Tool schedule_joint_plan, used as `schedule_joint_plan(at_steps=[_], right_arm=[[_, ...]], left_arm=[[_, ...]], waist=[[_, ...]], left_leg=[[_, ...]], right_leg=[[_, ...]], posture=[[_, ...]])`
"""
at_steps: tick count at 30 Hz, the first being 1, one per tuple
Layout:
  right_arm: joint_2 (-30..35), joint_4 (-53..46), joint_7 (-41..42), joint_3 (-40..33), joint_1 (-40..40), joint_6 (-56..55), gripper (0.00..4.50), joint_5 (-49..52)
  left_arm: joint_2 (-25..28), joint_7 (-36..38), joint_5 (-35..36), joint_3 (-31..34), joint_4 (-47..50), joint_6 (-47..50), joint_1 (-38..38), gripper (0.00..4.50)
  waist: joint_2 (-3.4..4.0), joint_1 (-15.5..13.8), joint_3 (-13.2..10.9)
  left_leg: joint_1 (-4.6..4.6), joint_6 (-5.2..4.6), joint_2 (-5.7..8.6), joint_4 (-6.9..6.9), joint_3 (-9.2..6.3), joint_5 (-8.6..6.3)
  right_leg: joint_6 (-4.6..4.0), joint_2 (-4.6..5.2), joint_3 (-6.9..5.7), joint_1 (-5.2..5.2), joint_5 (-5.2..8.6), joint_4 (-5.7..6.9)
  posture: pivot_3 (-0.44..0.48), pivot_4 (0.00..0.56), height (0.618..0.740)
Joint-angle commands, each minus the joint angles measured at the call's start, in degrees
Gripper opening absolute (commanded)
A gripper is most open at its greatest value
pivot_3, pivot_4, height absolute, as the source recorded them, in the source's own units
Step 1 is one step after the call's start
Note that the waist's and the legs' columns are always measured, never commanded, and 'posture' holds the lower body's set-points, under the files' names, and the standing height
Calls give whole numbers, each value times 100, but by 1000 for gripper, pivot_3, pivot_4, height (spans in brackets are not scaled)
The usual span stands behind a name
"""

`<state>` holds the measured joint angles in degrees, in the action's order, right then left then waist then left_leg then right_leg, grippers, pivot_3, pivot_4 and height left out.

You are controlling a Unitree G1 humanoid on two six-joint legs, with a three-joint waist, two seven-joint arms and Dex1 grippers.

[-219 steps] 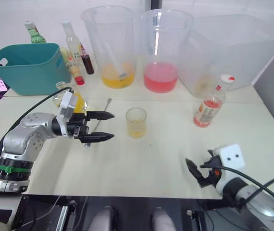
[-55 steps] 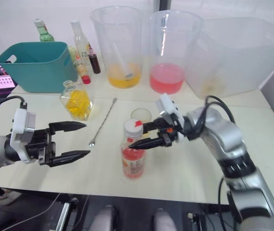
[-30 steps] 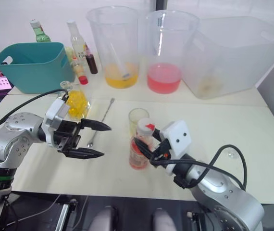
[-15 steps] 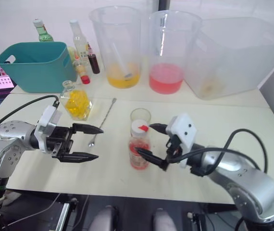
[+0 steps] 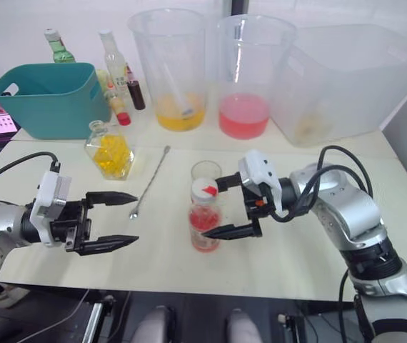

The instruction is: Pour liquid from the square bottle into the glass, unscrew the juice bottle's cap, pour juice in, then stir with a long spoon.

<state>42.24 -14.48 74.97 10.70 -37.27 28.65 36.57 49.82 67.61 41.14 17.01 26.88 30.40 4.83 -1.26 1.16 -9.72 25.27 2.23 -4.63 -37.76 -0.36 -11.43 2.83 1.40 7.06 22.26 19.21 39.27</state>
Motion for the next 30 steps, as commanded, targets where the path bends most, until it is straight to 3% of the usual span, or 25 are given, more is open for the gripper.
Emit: schedule_joint_plan(at_steps=[1, 3, 12, 18, 23, 30], right_arm=[[-158, 45, 82, -78, -139, -45, 4465, 21], [-288, 138, 54, -126, -176, -54, 4230, 14], [-392, 365, -30, -240, -133, -165, 1376, -201], [-359, 65, -318, -446, 105, -43, 1340, -124], [-469, -1397, -2025, -896, 582, 1225, 1340, 370], [-686, -2557, -3449, -1105, 1218, 1919, 1340, 597]], left_arm=[[81, -187, 184, 297, 382, 23, -134, 4500], [71, -300, 229, 351, 472, 46, -203, 4500], [62, -450, 293, 127, 440, 49, -25, 4500], [29, -310, 239, -182, 219, 2, 312, 4500], [-111, 124, 99, -800, -468, -167, 1081, 4500], [-273, 685, -158, -1327, -1168, -439, 1729, 4500]], waist=[[0, -22, 0], [0, -29, 0], [0, -36, 0], [0, -40, 0], [0, -55, 0], [0, -20, 0]], left_leg=[[0, 0, 1, 0, 0, 0], [0, 0, 1, -1, 0, 0], [0, 1, 1, 0, 0, 0], [0, 1, 3, 0, 1, 0], [1, 1, 4, 0, -1, 0], [1, 1, 3, 1, 0, 1]], right_leg=[[0, 1, 0, 0, 0, 1], [0, 1, 0, 0, 0, 1], [0, 0, 0, 0, 0, 1], [0, 1, 0, 0, 0, 1], [0, 1, -3, 1, 0, 4], [0, -2, 0, 2, 0, 5]], posture=[[0, 150, 719], [0, 150, 719], [0, 150, 719], [0, 150, 719], [0, 150, 719], [0, 150, 719]])
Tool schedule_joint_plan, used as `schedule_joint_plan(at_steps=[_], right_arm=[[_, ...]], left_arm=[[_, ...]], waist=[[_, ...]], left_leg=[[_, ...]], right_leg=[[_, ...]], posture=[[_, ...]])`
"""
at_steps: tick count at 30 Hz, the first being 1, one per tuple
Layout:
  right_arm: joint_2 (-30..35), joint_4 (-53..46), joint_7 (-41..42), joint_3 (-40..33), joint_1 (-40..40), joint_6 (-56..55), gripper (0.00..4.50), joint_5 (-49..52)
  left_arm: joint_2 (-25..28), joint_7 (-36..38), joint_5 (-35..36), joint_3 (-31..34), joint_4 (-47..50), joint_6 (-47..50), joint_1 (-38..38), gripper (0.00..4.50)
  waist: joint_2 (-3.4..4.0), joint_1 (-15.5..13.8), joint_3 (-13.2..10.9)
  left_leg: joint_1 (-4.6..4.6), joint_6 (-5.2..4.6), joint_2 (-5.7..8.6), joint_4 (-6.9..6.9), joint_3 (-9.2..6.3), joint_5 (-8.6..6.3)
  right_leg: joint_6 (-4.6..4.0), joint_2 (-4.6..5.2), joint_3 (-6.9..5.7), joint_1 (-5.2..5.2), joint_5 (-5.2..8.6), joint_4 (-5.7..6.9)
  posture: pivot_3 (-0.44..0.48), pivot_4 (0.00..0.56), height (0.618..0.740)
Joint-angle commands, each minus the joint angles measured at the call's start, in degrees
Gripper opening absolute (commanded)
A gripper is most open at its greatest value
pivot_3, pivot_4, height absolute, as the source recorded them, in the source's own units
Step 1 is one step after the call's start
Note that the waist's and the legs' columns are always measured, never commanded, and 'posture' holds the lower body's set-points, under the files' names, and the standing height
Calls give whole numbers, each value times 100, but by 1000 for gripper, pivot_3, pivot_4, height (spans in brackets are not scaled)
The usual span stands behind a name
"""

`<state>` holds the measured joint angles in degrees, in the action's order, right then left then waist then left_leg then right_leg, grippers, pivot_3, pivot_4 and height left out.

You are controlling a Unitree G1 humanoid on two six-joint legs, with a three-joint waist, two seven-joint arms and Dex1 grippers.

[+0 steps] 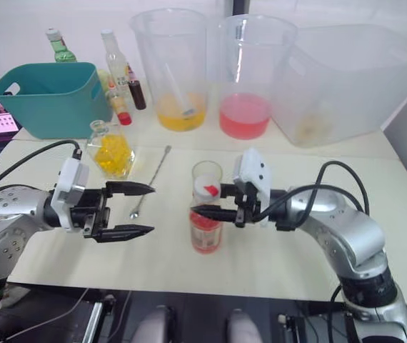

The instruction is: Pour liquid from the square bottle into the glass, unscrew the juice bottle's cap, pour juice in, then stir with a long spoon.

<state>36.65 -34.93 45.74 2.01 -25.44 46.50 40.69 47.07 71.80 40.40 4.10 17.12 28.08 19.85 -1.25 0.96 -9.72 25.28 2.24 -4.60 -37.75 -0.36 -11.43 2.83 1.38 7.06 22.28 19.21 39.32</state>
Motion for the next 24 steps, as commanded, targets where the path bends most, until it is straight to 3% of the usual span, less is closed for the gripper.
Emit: schedule_joint_plan(at_steps=[1, 6, 10, 11, 18, 24], right_arm=[[-156, -603, -685, -253, 90, 178, 1339, 178], [-205, -961, -1168, -39, 318, 210, 1339, -24], [-146, -1117, -1044, 21, 571, 122, 1339, 111], [-166, -1123, -1037, -18, 595, 144, 2139, 213], [94, -869, -829, -647, 704, 81, 4391, 702], [694, -940, -330, -1693, 1247, -68, 4455, 1187]], left_arm=[[-13, 331, -114, -93, -277, -240, 306, 4500], [-39, 632, -207, -230, -592, -351, 546, 4500], [-67, 770, -267, -302, -693, -418, 650, 4500], [-70, 803, -279, -310, -715, -439, 664, 4500], [-133, 896, -299, -323, -811, -442, 768, 4500], [-420, 964, -293, -498, -933, -400, 1078, 4500]], waist=[[0, 3, 0], [0, -9, 0], [0, -10, 0], [0, -11, 0], [0, -12, 0], [-1, -47, 0]], left_leg=[[0, 0, 0, 0, 0, 0], [1, 0, 1, -1, 0, 0], [1, 0, 0, -1, 0, 0], [1, 0, 0, -1, 0, 0], [1, 0, 0, -1, 0, 0], [3, 0, 5, -3, 0, 0]], right_leg=[[0, -1, 0, 0, 0, 0], [0, 0, 0, 0, 0, -1], [0, 0, 0, -1, 0, -1], [0, 0, 0, -2, 0, -2], [0, 0, 0, -2, 0, -2], [1, 3, 0, -5, 0, -6]], posture=[[0, 150, 719], [0, 150, 719], [0, 150, 719], [0, 150, 719], [0, 150, 719], [0, 150, 719]])
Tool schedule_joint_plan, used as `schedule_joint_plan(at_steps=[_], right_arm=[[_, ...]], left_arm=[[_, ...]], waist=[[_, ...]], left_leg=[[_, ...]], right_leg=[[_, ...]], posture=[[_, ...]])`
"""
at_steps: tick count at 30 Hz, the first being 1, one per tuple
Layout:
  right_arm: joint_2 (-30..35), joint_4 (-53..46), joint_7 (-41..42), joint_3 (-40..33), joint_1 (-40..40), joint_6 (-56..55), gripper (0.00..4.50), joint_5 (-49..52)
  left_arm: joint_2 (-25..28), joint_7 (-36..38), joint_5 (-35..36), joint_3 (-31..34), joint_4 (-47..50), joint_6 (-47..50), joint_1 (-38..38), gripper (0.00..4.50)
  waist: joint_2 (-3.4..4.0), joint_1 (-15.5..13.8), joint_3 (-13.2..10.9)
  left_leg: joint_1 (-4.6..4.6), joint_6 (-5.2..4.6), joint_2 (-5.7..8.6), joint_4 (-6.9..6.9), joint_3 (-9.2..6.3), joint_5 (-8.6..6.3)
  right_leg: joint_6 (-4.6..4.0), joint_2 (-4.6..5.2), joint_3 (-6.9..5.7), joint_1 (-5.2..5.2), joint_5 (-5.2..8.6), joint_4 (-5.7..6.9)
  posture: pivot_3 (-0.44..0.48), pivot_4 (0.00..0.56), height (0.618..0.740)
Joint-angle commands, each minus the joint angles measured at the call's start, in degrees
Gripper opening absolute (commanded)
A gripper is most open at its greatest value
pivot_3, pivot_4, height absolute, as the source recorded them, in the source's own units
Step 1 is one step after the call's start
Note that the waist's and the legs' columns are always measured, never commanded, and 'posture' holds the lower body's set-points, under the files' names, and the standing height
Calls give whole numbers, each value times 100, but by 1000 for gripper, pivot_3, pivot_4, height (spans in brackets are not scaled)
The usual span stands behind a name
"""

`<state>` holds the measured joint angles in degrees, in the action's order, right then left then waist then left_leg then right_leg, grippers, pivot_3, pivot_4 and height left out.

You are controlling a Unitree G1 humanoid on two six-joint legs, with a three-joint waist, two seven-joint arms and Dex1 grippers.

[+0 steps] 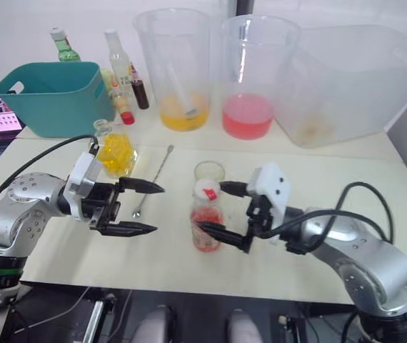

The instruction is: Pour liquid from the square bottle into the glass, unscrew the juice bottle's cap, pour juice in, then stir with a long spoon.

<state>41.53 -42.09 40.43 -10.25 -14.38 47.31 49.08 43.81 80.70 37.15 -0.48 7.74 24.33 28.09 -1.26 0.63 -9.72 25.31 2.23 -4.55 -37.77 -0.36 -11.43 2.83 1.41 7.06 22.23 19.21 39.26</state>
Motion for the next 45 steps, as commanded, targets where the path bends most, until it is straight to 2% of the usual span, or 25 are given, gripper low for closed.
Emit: schedule_joint_plan(at_steps=[1, 6, 11, 15, 17, 27, 28, 29, 31, 36, 37, 41, 45], right_arm=[[307, -283, 241, -635, 271, -132, 4455, 453], [694, -779, 33, -1731, 1328, 12, 4455, 1164], [780, -1239, -332, -2375, 2185, -141, 4455, 1305], [792, -1455, -644, -2503, 2496, -226, 4455, 1390], [796, -1573, -833, -2549, 2634, -272, 4455, 1437], [1012, -1734, -1441, -2462, 2739, -462, 4455, 1624], [1050, -1719, -1474, -2432, 2702, -484, 4500, 1653], [1087, -1702, -1503, -2401, 2660, -508, 4500, 1693], [1154, -1664, -1560, -2328, 2533, -554, 4500, 1827], [1469, -1540, -1923, -1895, 1746, -641, 4500, 2466], [1509, -1518, -1978, -1826, 1650, -656, 4500, 2516], [1497, -1153, -2370, -708, 339, -579, 4500, 2417], [1304, -883, -2655, 33, -388, -427, 4500, 2260]], left_arm=[[-154, 88, 13, -87, -45, -28, 333, 4500], [-640, 53, -9, -353, -276, 7, 795, 4500], [-1152, 55, -95, -689, -399, -2, 1091, 4500], [-1485, -107, -216, -931, -409, 106, 1245, 4500], [-1646, -410, -309, -1052, -484, 383, 1419, 4500], [-1794, -515, -408, -1263, -147, 527, 1386, 4500], [-1788, -512, -427, -1266, -140, 520, 1388, 3960], [-1781, -506, -438, -1265, -136, 527, 1387, 3754], [-1761, -480, -477, -1267, -132, 506, 1367, 3046], [-1623, -339, -688, -1315, -177, 277, 1266, 1493], [-1610, -326, -717, -1326, -185, 236, 1248, 1387], [-1517, -241, -779, -1277, -200, -42, 988, 1383], [-1523, -297, -841, -1285, -175, -199, 935, 1383]], waist=[[-1, -12, 0], [-1, -16, 1], [-2, 10, 2], [-3, 18, 3], [-3, 14, 3], [-3, 12, 3], [-3, 11, 3], [-3, 11, 3], [-3, 12, 3], [-3, 25, 3], [-3, 25, 4], [0, 65, 6], [-2, 39, 8]], left_leg=[[0, 0, 0, 0, 0, 0], [1, -1, 3, -2, -1, 0], [0, -1, 4, -3, -5, 0], [-2, -2, 5, -5, -6, 0], [-1, -1, 5, -5, -7, 0], [-1, 0, 9, -6, -12, 2], [-1, 0, 10, -7, -12, 2], [-1, 0, 10, -7, -13, 2], [-1, 0, 10, -7, -13, 2], [-3, 0, 9, -6, -15, 2], [-3, 0, 9, -6, -16, 2], [-7, 0, 9, -7, -16, 2], [-7, 0, 9, -6, -18, 2]], right_leg=[[0, 0, -1, 0, 0, 0], [0, 0, 0, -6, 0, 0], [1, -1, 1, -9, 0, -1], [1, -1, 1, -12, 0, 0], [1, -2, 2, -12, 0, 0], [2, -1, 1, -16, 1, 0], [2, 0, 2, -17, 1, -1], [2, 0, 2, -17, 1, -1], [2, 0, 1, -17, 1, -1], [2, -1, 2, -18, 1, 0], [2, -1, 1, -18, 1, 0], [2, -1, 3, -19, 1, -2], [2, 0, 1, -20, 1, 0]], posture=[[0, 150, 719], [0, 150, 719], [0, 150, 719], [0, 150, 719], [0, 150, 719], [0, 150, 719], [0, 150, 719], [0, 150, 719], [0, 150, 719], [0, 150, 719], [0, 150, 719], [0, 150, 719], [0, 150, 719]])
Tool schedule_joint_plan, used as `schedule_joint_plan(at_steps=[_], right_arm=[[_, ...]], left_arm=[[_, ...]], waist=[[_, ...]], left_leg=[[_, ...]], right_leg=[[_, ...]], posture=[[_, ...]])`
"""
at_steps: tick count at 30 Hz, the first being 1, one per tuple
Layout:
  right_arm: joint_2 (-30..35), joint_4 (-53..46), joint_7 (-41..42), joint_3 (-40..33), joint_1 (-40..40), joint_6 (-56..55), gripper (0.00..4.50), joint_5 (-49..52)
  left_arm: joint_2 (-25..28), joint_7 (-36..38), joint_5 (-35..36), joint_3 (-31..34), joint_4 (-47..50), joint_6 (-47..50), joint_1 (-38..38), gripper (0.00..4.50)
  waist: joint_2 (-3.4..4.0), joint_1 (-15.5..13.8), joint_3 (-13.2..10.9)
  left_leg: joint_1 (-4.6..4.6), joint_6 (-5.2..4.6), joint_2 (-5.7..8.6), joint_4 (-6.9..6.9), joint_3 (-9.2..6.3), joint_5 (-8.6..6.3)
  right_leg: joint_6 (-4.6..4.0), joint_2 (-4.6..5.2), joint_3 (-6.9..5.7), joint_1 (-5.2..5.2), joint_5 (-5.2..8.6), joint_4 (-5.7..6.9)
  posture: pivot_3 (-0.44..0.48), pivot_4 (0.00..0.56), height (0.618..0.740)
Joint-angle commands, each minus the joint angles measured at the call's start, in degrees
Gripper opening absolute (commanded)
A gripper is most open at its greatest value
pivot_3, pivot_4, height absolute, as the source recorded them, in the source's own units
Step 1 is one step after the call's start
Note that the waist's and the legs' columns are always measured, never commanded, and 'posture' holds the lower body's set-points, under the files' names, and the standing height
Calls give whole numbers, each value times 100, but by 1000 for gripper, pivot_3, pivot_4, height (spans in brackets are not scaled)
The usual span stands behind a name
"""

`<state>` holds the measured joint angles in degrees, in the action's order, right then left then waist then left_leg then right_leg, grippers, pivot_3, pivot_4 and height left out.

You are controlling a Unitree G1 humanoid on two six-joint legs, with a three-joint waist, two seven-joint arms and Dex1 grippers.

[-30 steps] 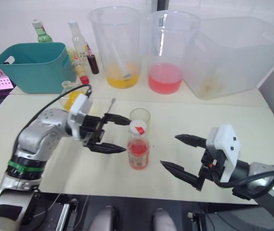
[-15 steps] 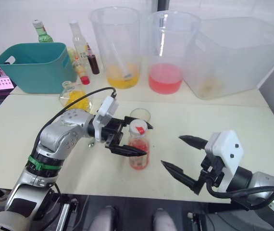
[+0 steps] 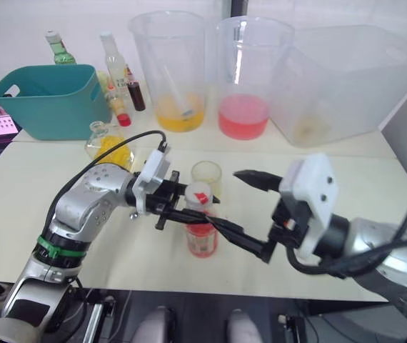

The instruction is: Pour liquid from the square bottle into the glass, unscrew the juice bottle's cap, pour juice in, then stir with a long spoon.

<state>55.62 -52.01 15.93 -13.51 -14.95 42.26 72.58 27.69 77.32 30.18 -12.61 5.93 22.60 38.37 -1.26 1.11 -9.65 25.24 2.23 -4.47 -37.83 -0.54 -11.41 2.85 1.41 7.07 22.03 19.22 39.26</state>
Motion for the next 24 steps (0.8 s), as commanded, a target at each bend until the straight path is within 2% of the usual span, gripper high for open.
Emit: schedule_joint_plan(at_steps=[1, 9, 12, 13, 20, 24], right_arm=[[-169, 149, -262, 494, -457, 99, 4500, -103], [-551, 430, -481, 1370, -1195, 439, 4500, -641], [-708, 498, -485, 1433, -1307, 478, 4500, -635], [-758, 500, -466, 1411, -1310, 462, 3970, -557], [-667, 494, -46, 1366, -1299, 513, 1728, -522], [-610, 767, 1118, 1515, -1438, 301, 1690, -783]], left_arm=[[87, 28, -145, -77, 14, -39, -99, 1383], [64, -40, -151, -122, 78, -49, -104, 1383], [47, -37, -156, -131, 89, -62, -105, 1383], [41, -33, -156, -129, 99, -80, -110, 1383], [70, -35, -158, -117, 164, -101, -167, 1383], [106, -120, -222, -72, 212, -205, -255, 1383]], waist=[[-2, -9, 2], [1, -2, 4], [2, -7, 4], [2, -10, 4], [2, -7, 4], [3, -7, 5]], left_leg=[[0, 0, 0, -1, 0, 0], [0, 0, -1, -2, 0, 0], [0, 0, -1, -2, -1, 0], [0, 0, -1, -2, -1, 0], [1, -1, -1, -2, -1, 0], [1, 0, -1, -2, 0, 0]], right_leg=[[0, 0, 1, 0, 0, 0], [0, 0, 1, 2, 0, 2], [0, -1, -1, 4, 0, 4], [0, -1, 0, 4, 0, 4], [0, 0, 0, 4, 0, 4], [0, 0, 0, 4, 0, 4]], posture=[[0, 150, 719], [0, 150, 719], [0, 150, 719], [0, 150, 719], [0, 150, 719], [0, 150, 719]])
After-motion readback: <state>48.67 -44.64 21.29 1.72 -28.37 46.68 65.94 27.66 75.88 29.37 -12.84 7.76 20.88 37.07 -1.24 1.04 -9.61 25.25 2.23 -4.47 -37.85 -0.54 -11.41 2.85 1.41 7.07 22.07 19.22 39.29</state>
